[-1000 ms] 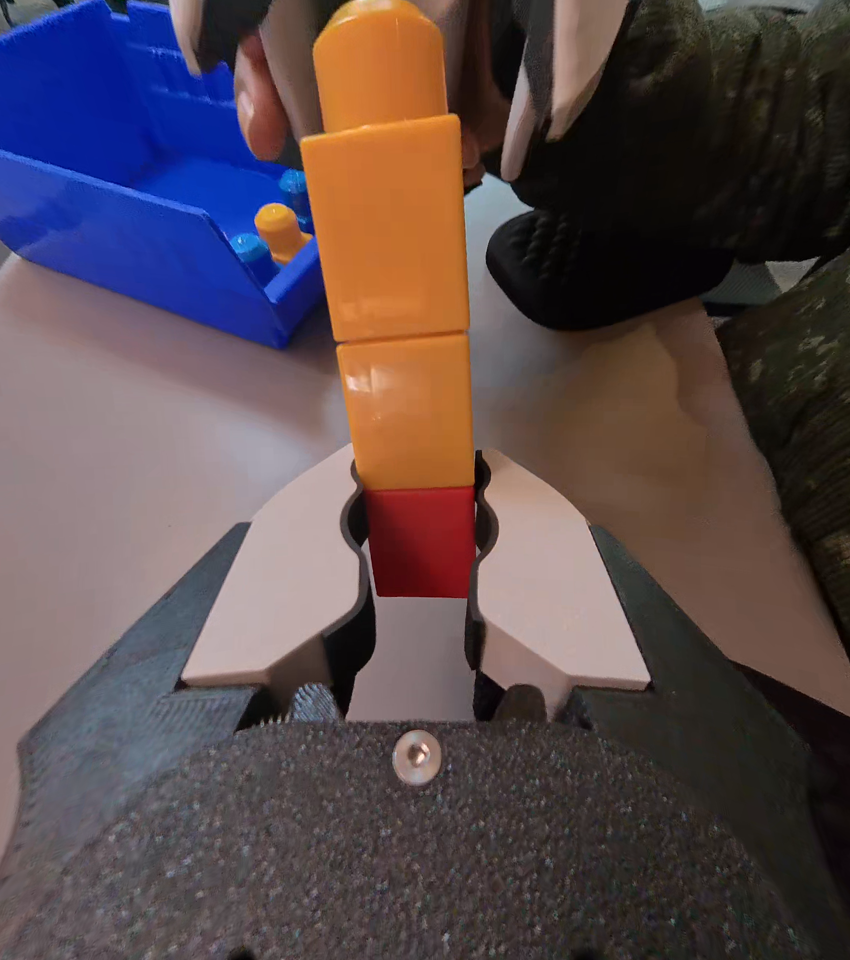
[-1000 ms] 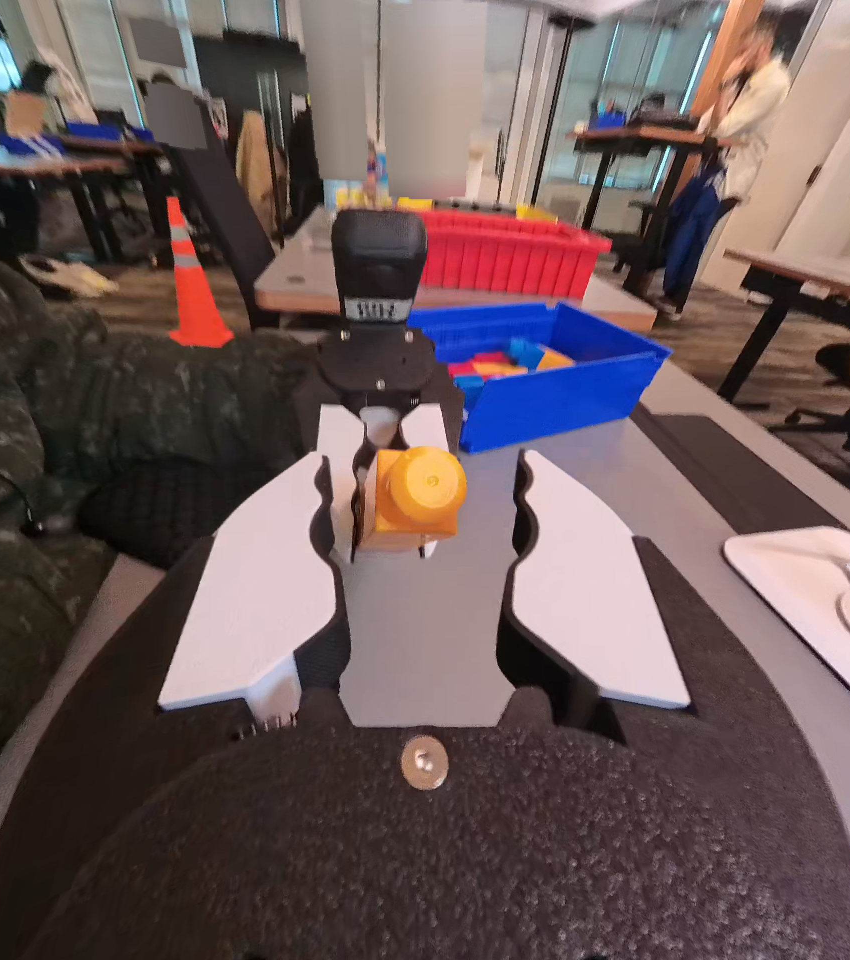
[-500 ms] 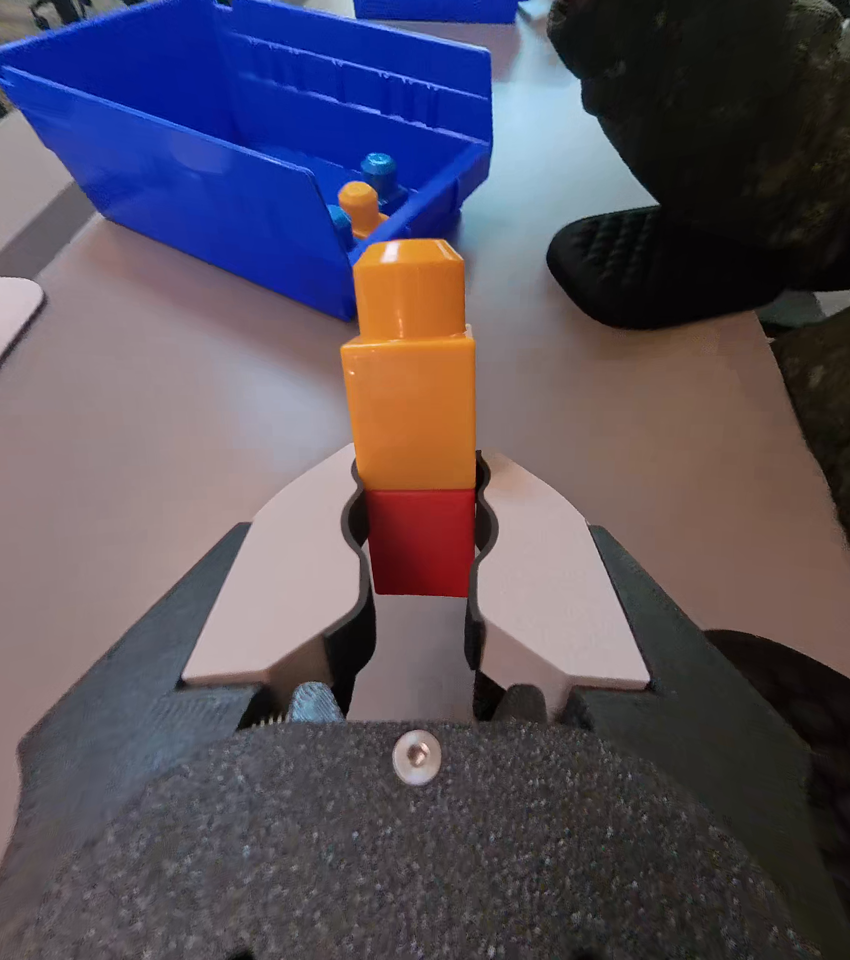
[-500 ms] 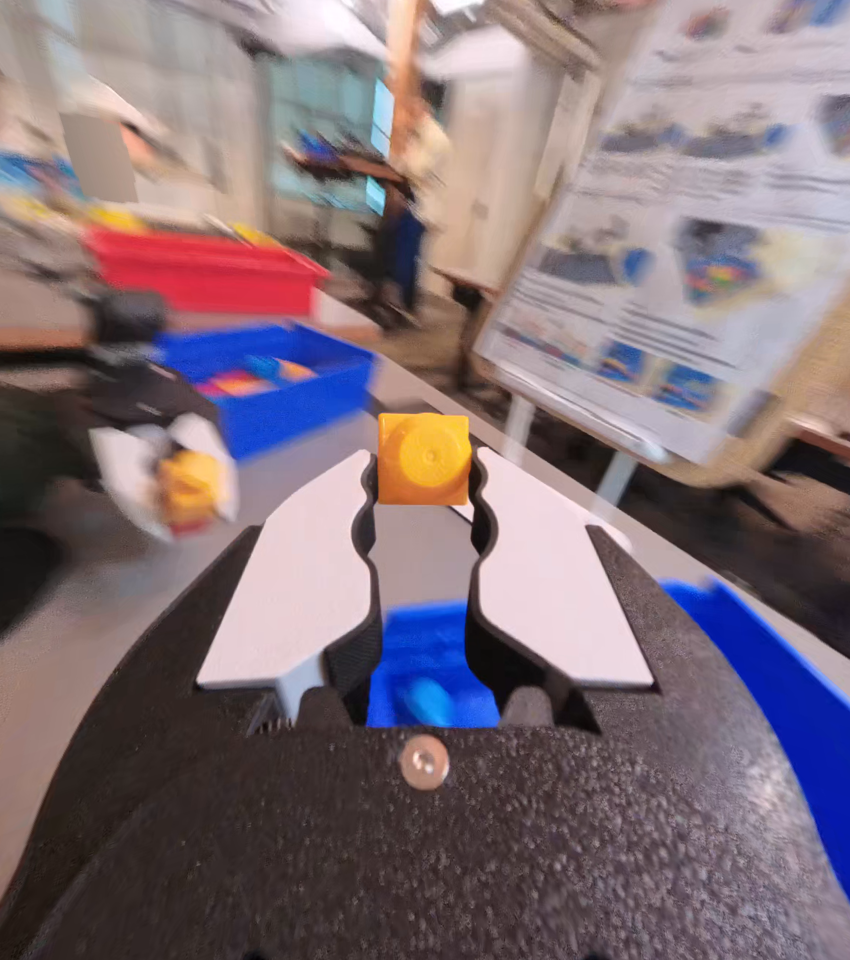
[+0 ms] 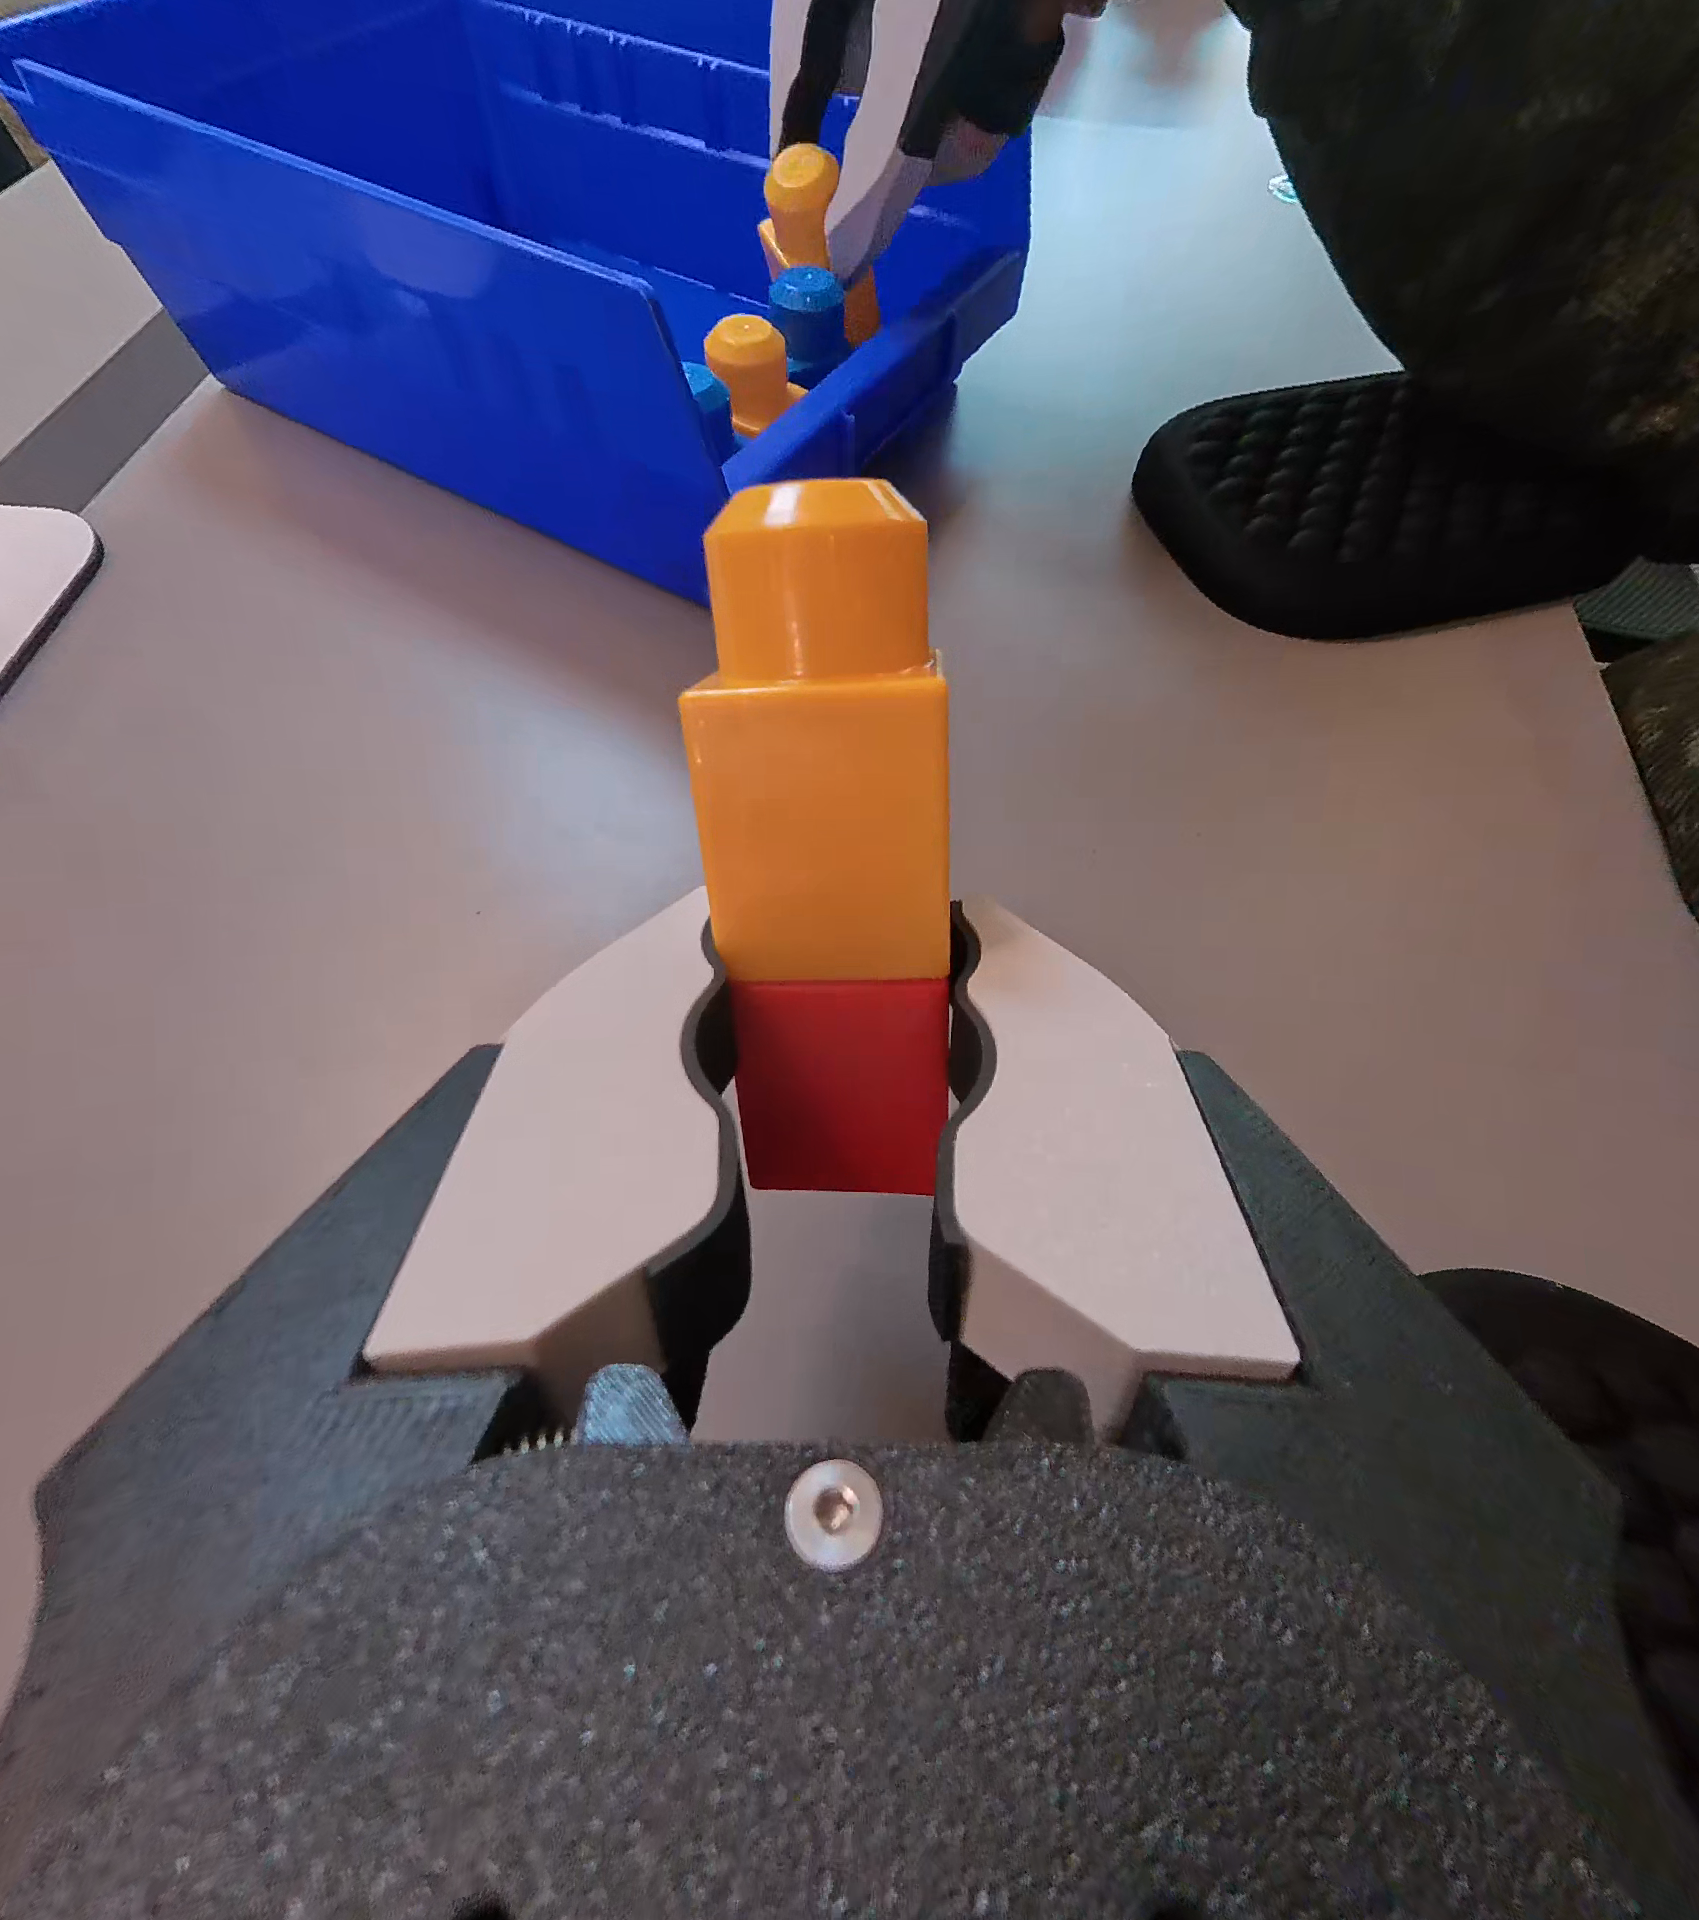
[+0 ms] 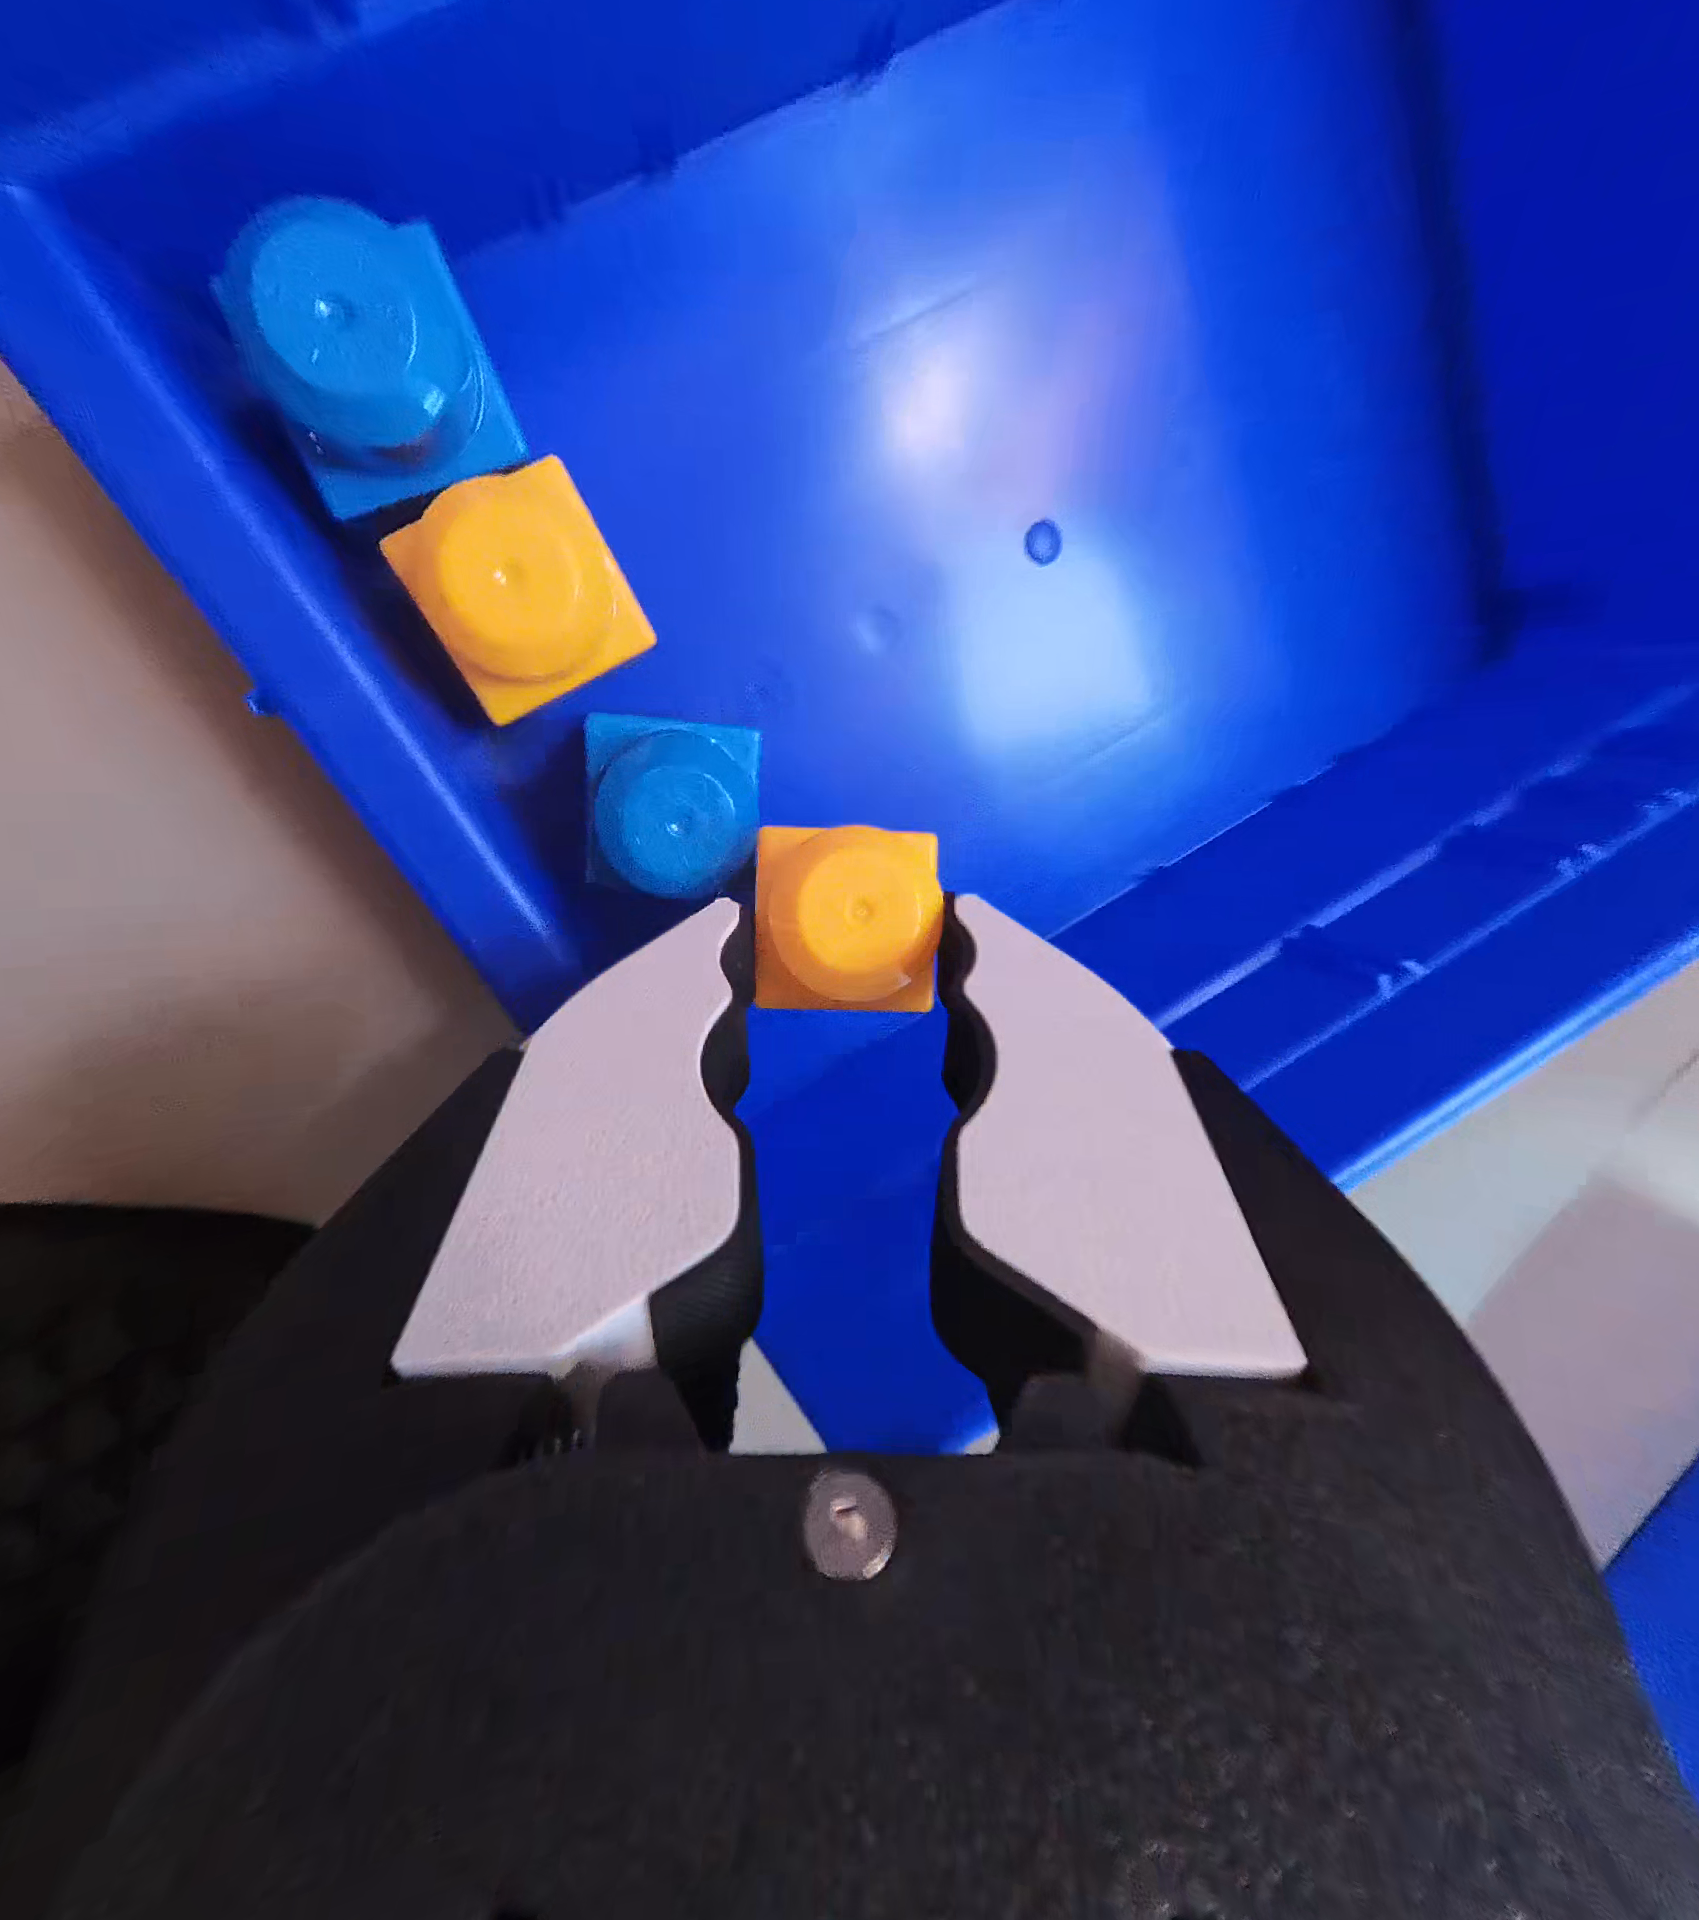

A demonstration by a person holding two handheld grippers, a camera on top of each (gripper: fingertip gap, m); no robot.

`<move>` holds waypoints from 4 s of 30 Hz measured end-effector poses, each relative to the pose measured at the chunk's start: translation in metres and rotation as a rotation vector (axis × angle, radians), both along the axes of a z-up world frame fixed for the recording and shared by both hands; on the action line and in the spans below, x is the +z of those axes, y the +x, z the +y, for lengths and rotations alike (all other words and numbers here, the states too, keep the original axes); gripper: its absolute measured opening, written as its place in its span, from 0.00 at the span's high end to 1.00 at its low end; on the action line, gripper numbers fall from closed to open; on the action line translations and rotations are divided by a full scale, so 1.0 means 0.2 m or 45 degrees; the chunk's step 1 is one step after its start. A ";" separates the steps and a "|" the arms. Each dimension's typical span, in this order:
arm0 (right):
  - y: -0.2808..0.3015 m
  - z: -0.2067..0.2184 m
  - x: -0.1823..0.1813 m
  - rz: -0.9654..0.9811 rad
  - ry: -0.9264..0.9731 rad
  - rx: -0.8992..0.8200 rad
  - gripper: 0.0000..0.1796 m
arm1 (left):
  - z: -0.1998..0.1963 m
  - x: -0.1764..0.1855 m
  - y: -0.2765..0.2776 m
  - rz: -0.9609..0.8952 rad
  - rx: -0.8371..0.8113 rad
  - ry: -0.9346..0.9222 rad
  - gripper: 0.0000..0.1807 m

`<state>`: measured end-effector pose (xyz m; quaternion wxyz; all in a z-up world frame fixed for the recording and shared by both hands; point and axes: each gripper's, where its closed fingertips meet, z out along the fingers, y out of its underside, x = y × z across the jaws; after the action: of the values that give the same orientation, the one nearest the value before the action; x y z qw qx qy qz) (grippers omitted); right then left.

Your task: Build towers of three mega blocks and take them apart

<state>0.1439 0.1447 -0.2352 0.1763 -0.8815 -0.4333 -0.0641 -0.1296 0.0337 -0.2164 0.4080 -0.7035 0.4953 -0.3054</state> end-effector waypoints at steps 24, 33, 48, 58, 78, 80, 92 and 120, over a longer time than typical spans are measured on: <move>-0.56 -0.26 0.40 0.745 0.167 0.528 0.68 | -0.08 0.06 0.14 -0.033 -0.074 0.071 0.79; -1.13 -0.76 0.34 0.940 -0.057 1.152 0.70 | -0.21 0.06 0.27 0.029 -0.195 0.130 0.79; -0.50 -0.08 0.95 1.264 0.736 0.377 0.80 | -0.09 0.13 0.14 -0.054 -0.055 0.100 0.80; -0.45 0.25 0.06 0.631 0.111 0.138 0.80 | -0.07 0.03 0.14 0.002 -0.051 0.065 0.80; -0.51 0.26 0.09 0.686 -0.031 0.223 0.75 | -0.06 0.02 0.16 -0.010 -0.037 0.099 0.80; -0.51 0.25 0.18 0.745 0.034 0.234 0.76 | -0.06 0.01 0.16 -0.007 -0.038 0.096 0.80; -0.51 0.28 -0.15 0.290 -0.203 0.143 0.76 | -0.07 -0.05 0.18 0.037 -0.055 0.063 0.80; -0.42 0.21 -0.03 0.560 -0.029 0.345 0.85 | -0.07 -0.07 0.17 0.079 -0.059 0.081 0.80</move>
<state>0.0601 0.1876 -0.2403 0.2635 -0.8101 -0.4992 0.1583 -0.0956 0.0191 -0.2310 0.4075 -0.6876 0.5334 -0.2768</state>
